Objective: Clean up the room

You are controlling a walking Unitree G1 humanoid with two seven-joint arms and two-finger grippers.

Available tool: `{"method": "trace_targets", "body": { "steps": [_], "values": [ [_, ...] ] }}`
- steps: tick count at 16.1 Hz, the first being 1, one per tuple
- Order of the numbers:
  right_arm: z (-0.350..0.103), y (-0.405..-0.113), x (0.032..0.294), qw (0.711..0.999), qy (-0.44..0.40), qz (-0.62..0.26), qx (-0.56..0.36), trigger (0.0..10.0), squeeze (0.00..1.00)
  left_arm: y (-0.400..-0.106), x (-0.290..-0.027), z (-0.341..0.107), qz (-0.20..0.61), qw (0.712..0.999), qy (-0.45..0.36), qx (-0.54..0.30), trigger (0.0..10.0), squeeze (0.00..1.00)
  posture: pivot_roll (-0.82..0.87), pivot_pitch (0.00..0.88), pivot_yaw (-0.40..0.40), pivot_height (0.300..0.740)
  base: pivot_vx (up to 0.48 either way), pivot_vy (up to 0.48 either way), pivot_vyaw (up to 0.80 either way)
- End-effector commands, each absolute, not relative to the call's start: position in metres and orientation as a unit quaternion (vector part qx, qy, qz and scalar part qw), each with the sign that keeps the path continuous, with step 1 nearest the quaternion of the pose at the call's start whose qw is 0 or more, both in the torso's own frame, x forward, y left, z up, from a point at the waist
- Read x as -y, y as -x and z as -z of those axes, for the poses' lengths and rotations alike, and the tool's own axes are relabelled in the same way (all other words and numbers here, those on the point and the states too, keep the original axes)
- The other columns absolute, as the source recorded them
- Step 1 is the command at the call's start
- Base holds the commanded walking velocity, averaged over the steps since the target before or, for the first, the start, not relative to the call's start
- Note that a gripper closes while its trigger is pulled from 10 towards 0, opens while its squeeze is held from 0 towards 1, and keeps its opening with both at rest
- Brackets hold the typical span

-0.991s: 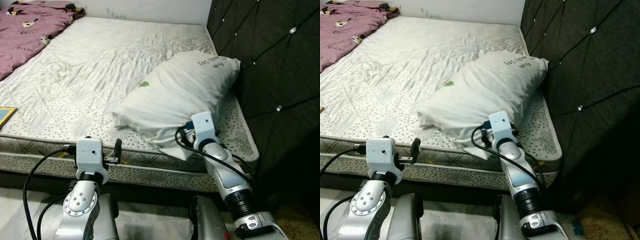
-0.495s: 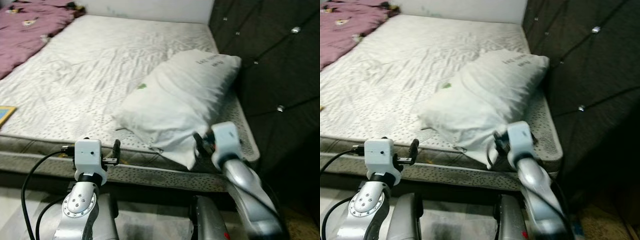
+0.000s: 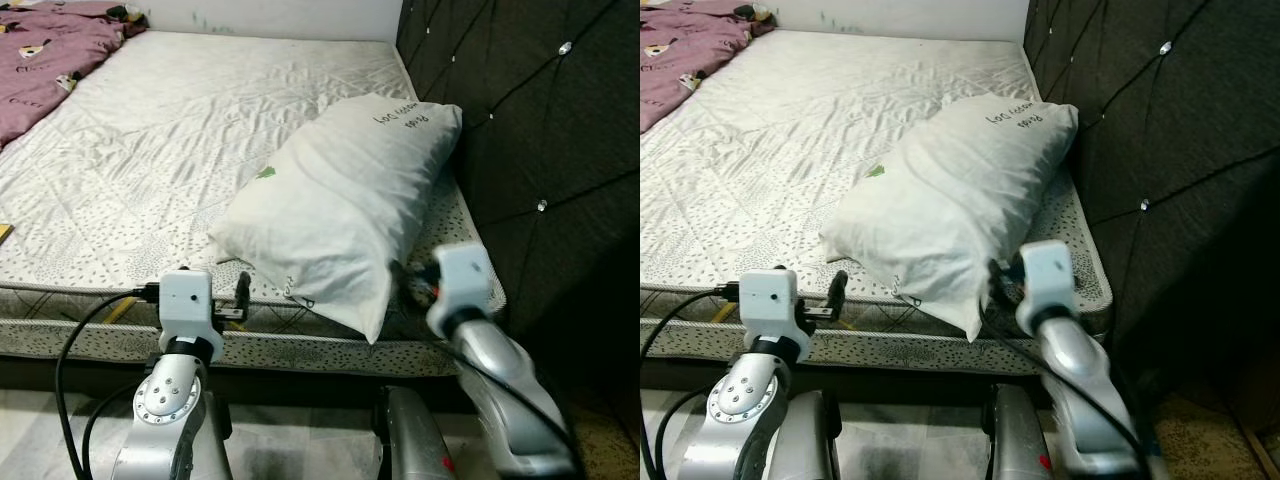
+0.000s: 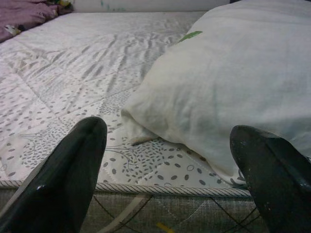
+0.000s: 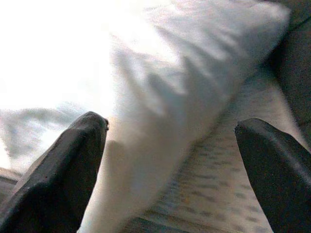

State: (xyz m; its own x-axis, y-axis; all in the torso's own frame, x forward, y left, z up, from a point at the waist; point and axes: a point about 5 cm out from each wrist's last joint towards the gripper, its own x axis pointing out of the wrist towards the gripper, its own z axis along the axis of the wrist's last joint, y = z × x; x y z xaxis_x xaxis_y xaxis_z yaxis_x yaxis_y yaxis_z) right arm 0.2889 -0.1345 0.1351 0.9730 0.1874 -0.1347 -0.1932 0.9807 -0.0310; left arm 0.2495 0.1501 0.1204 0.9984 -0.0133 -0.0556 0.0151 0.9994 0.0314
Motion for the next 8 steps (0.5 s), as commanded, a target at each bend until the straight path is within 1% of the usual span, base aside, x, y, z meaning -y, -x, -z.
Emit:
{"method": "trace_targets", "body": {
  "steps": [1, 4, 5, 7, 8],
  "values": [
    [-0.13, -0.289, 0.133, 0.989, -0.01, -0.113, -0.094, 10.0, 0.0, -0.249, -0.152, -0.12, 0.007, 0.999, -0.017, -0.029, 10.0, 0.0, 0.05, 0.039, -0.039, 0.512, 0.0, 0.0, 0.0],
    [-0.117, -0.288, 0.109, 0.967, -0.086, -0.174, -0.167, 10.0, 0.0, -0.247, -0.151, -0.118, 0.006, 0.999, -0.014, -0.033, 10.0, 0.0, 0.06, 0.041, -0.044, 0.512, 0.0, 0.0, 0.0],
    [-0.116, -0.289, 0.102, 0.963, -0.083, -0.188, -0.172, 10.0, 0.0, -0.247, -0.15, -0.118, 0.008, 0.999, -0.013, -0.034, 10.0, 0.0, 0.06, 0.041, -0.044, 0.512, 0.0, 0.0, 0.0],
    [-0.114, -0.295, 0.096, 0.967, -0.065, -0.166, -0.18, 10.0, 0.0, -0.248, -0.15, -0.118, 0.01, 0.999, -0.012, -0.034, 10.0, 0.0, 0.06, 0.042, -0.043, 0.512, 0.0, 0.0, 0.0],
    [-0.11, -0.301, 0.098, 0.971, -0.051, -0.131, -0.195, 10.0, 0.0, -0.249, -0.15, -0.118, 0.01, 0.999, -0.012, -0.034, 10.0, 0.0, 0.06, 0.043, -0.043, 0.512, 0.0, 0.0, 0.0]
  ]
}}
